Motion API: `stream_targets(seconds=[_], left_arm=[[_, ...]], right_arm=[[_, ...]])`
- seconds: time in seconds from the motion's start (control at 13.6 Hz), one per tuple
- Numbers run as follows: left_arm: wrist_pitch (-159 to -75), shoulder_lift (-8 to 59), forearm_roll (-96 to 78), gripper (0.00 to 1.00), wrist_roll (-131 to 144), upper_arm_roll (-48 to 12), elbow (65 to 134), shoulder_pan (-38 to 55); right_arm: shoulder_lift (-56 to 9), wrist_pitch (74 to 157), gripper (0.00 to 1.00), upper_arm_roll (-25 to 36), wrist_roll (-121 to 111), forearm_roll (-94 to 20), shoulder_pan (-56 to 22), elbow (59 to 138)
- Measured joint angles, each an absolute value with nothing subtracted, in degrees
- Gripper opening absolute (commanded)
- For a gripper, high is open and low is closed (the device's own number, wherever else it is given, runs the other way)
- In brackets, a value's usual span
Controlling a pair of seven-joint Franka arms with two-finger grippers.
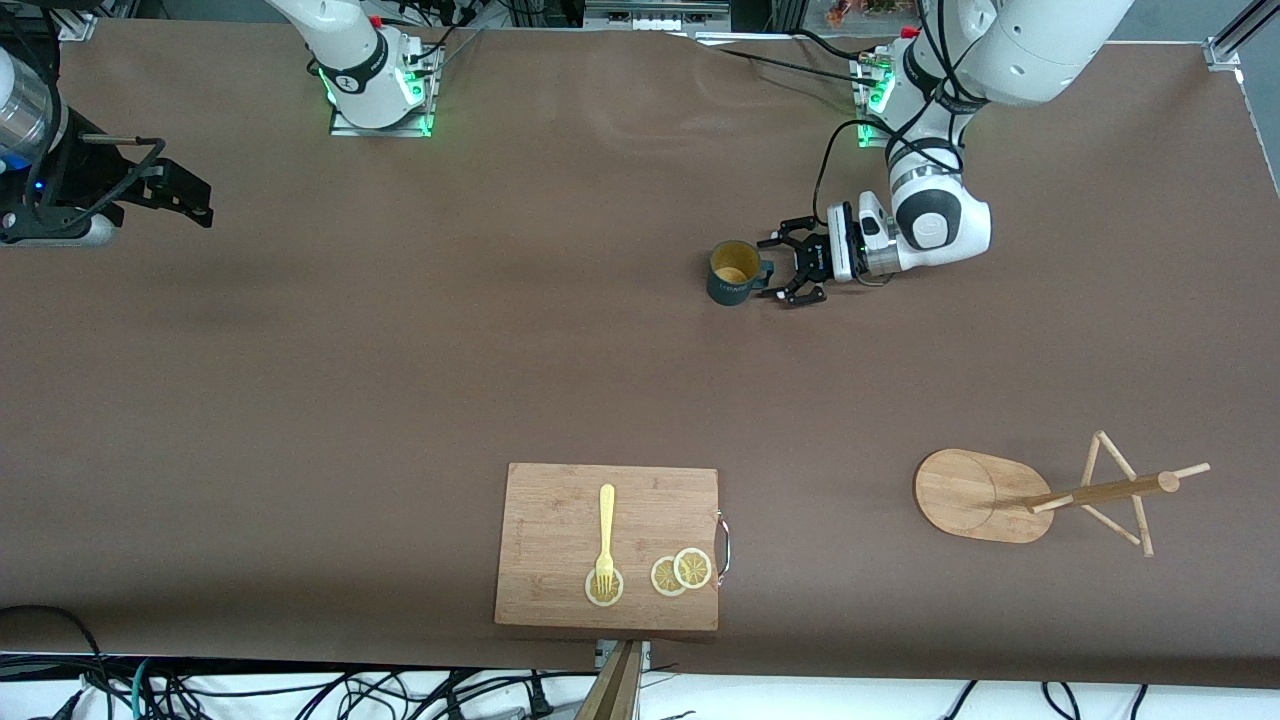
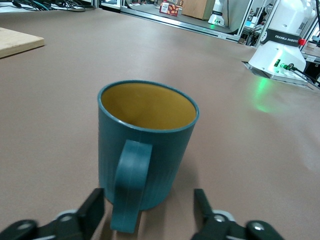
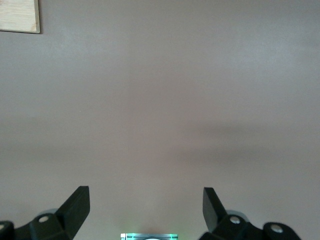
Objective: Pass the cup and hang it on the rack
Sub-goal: 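Close the left gripper on the mug handle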
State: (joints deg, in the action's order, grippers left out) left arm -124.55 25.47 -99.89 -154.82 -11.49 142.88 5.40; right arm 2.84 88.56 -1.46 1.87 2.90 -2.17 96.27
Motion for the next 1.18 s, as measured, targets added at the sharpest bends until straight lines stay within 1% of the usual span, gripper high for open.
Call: stream_targets(seconds=[0.22, 0.29, 0.37, 0.44, 0.51, 0.88, 1.03, 1.18], left_arm=[[-124.6, 25.6, -100.0, 0.47, -155.5, -11.5, 142.8, 5.4], [-124.6, 25.6, -100.0, 0.19, -155.5, -11.5, 142.8, 5.4], [-124.6, 25.6, -100.0, 0.17, -155.5, -11.5, 142.8, 5.4], [-124.6, 25.6, -100.0, 0.1, -155.4, -11.5, 142.8, 5.4], [-124.6, 25.6, -100.0, 0.0, -155.4, -11.5, 142.8, 5.4], [-124.7, 24.4, -98.9, 0.0, -150.4, -11.1, 141.8, 4.0], [-124.7, 21.7, -91.1, 0.0, -138.0, -11.0, 140.6, 1.5], [-123.0, 17.4, -82.2, 0.0, -123.5, -10.9, 139.6, -2.3]], right_arm=[[2.8, 88.6, 1.0, -1.5, 1.9, 2.9, -2.2, 96.3], [2.8, 88.6, 1.0, -1.5, 1.9, 2.9, -2.2, 96.3], [2.8, 88.6, 1.0, -1.5, 1.9, 2.9, -2.2, 96.3], [2.8, 88.6, 1.0, -1.5, 1.9, 2.9, -2.2, 96.3], [2.8, 88.6, 1.0, -1.5, 1.9, 2.9, -2.2, 96.3], [2.8, 88.6, 1.0, -1.4, 1.9, 2.9, -2.2, 96.3], [2.8, 88.6, 1.0, -1.4, 1.9, 2.9, -2.2, 96.3], [2.8, 88.6, 1.0, -1.4, 1.9, 2.9, -2.2, 96.3]])
